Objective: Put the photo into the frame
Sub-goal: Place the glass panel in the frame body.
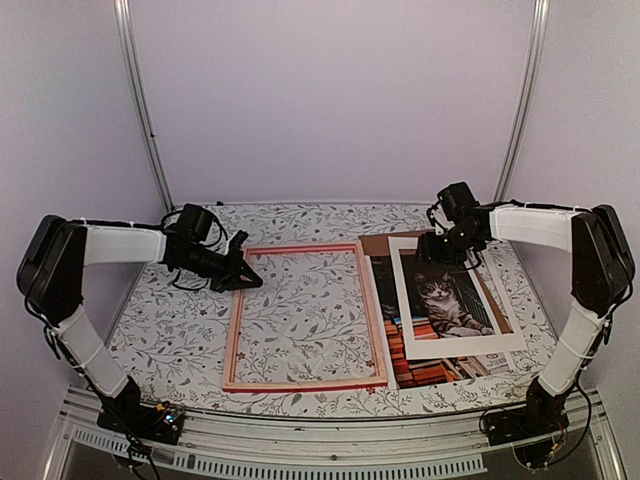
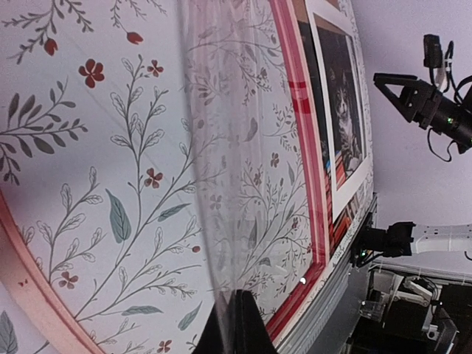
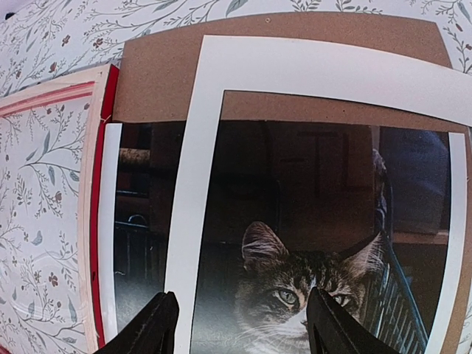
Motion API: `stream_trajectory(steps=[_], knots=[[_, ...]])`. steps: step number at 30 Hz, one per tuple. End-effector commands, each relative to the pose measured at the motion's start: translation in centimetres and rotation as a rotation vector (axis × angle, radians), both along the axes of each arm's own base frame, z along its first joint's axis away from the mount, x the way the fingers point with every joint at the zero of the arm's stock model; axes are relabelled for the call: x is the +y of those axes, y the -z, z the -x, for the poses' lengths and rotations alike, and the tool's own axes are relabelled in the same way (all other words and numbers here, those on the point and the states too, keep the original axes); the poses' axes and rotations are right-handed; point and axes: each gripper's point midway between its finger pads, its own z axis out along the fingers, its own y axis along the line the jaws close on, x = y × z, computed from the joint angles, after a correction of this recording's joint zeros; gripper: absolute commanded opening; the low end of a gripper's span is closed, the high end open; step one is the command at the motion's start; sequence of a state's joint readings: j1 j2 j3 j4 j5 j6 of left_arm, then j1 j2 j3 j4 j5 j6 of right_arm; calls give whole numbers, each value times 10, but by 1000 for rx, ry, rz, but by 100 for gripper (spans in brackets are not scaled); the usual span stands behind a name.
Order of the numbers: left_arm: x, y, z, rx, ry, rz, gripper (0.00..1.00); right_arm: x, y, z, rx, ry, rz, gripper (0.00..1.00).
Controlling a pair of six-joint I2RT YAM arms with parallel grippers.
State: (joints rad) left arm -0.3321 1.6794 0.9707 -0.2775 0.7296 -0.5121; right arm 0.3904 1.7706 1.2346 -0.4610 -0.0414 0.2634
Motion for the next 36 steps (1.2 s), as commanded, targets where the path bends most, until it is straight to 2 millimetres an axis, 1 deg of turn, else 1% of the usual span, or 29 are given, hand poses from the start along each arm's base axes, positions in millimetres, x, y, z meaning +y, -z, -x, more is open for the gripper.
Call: stream_trajectory(steps=[1,4,8,12,16,21,27,32,36], knots=[[6,1,-6,-15,13,-31,0,5,3,1,-3,-29,-4,63],[7,7,-6,-2,21,-47,0,9,2,3,-9,-50,4,64],[7,8,-7,-2,24,-51,0,19,0,7,-20,-88,13,65],[7,9,-9,-2,31,-60,0,33,-1,13,-36,-139,19,68],[8,11,-10,2,29,-69,0,51,-4,22,-52,-189,6,73],[9,13,-13,1,23,-74,0,70,-1,32,-48,-242,-22,76],[10,9,-18,-12,16,-74,0,89,4,40,-42,-291,-35,82],[11,9,-21,-16,10,-74,0,93,10,42,-26,-300,-40,87],[12,10,-22,-15,10,-80,0,94,16,43,-13,-298,-38,87]])
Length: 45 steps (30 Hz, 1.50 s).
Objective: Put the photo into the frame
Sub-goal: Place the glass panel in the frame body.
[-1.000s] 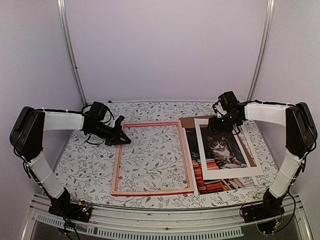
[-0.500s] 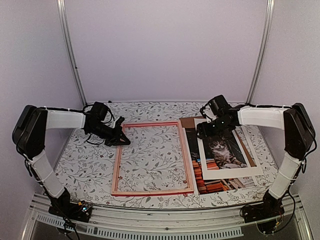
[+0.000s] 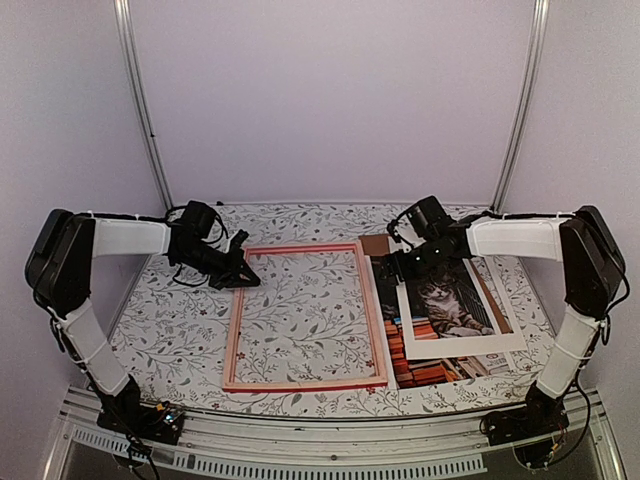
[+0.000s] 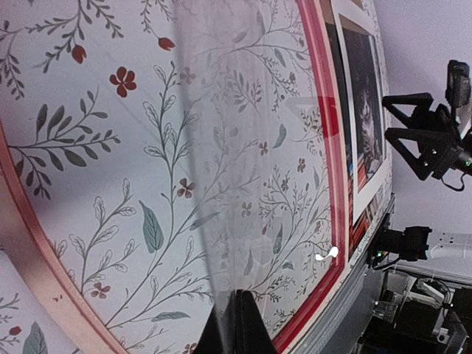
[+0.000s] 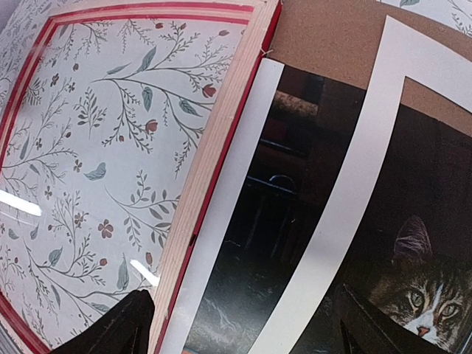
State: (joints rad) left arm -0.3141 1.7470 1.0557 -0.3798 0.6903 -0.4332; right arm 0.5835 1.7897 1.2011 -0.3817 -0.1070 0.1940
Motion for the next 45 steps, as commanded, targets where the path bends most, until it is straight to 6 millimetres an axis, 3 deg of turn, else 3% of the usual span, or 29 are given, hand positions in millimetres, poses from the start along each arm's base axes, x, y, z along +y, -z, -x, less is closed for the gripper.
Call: stream_trajectory(steps=[1,17,40,45], knots=[[4,-1,-9,-26,-2,-11,0,6,7,0,11,-11,-6,87],[4,4,-4,-5,12,-13,0,6,9,1,19,-10,-5,87],[0,8,11,35,36,-4,0,21,14,2,32,-32,-7,87],[0,10,13,45,39,-7,7,25,14,2,31,-35,-6,87]])
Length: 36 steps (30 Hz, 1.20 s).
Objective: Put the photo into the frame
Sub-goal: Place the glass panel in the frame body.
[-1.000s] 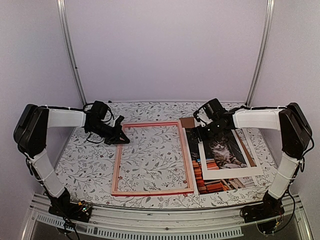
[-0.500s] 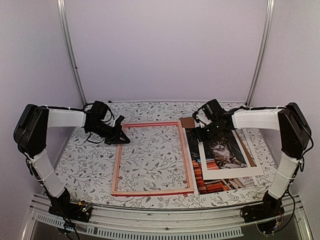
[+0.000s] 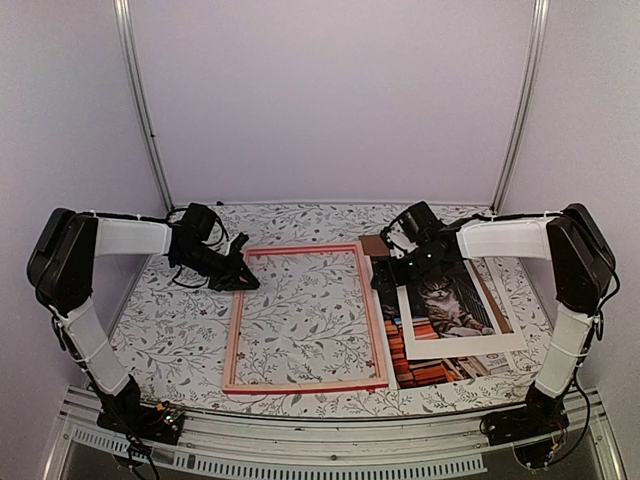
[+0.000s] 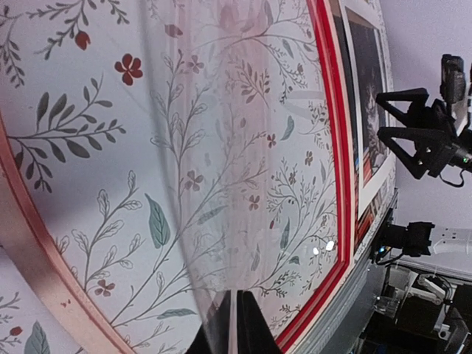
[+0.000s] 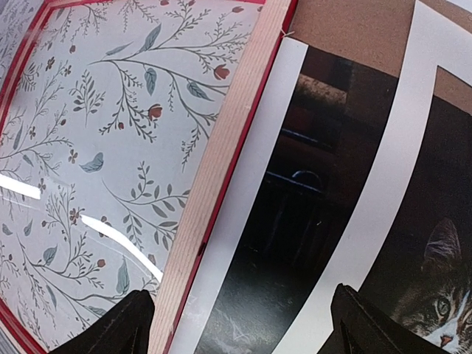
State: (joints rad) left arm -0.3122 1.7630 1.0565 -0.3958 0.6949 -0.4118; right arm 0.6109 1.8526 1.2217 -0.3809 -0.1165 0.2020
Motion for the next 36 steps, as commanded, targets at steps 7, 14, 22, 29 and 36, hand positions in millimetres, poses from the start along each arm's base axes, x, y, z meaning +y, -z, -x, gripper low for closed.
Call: stream_trajectory(steps=[7,14,22,29,36], knots=[[-1,3,10,33,21,2,21,12,-9,-6,-19,-11,-14,87],[0,-1,11,25,16,7,32,13,-8,-6,-16,-13,-15,87],[-3,-9,19,23,15,57,32,13,-8,-7,-17,-12,-10,87],[-6,-21,20,8,14,101,10,13,-7,-7,-14,-10,-8,87],[-11,-43,19,-13,19,160,0,9,-7,-6,-13,-1,6,87]])
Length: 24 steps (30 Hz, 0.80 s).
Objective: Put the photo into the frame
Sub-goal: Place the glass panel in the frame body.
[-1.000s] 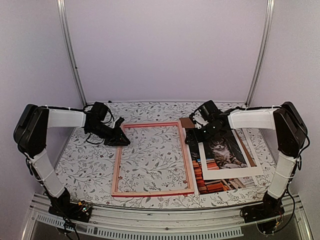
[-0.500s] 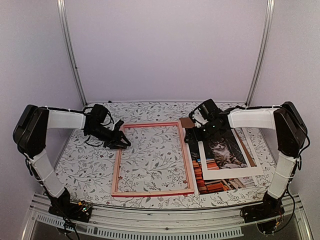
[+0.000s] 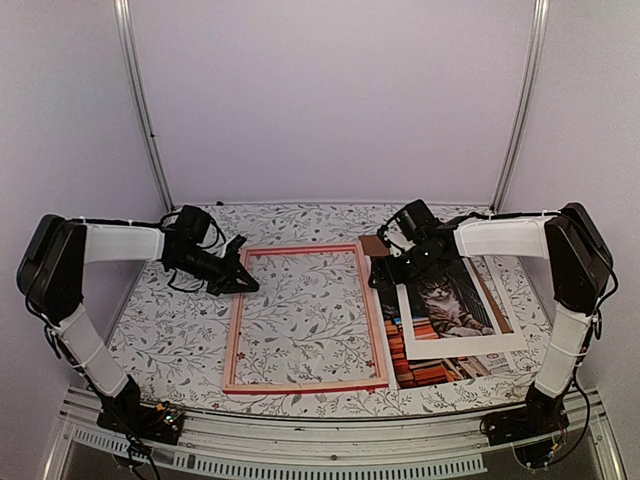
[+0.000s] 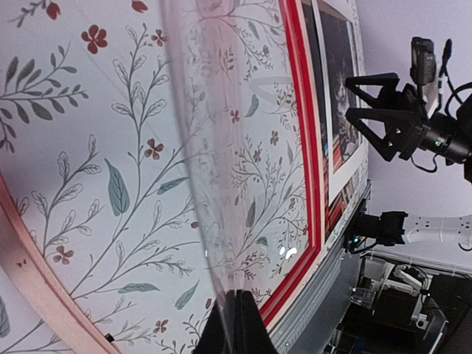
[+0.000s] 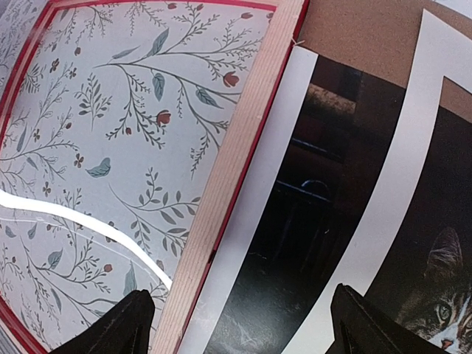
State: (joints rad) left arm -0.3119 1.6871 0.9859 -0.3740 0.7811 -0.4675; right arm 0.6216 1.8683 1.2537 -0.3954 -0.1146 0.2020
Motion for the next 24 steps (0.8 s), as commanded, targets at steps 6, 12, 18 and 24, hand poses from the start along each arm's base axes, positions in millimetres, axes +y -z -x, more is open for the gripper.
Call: stream_trajectory(steps=[6,12,18,24], knots=[[-13,-64,0,-86,9,166,0,0,-10,-4,-25,20,6,87],[-19,-99,0,-116,2,248,0,-3,-19,-6,-47,34,9,87],[-27,-119,4,-119,21,305,0,-7,-27,-7,-65,50,17,87],[-39,-131,8,-126,55,337,0,-10,-39,-8,-87,62,12,87]])
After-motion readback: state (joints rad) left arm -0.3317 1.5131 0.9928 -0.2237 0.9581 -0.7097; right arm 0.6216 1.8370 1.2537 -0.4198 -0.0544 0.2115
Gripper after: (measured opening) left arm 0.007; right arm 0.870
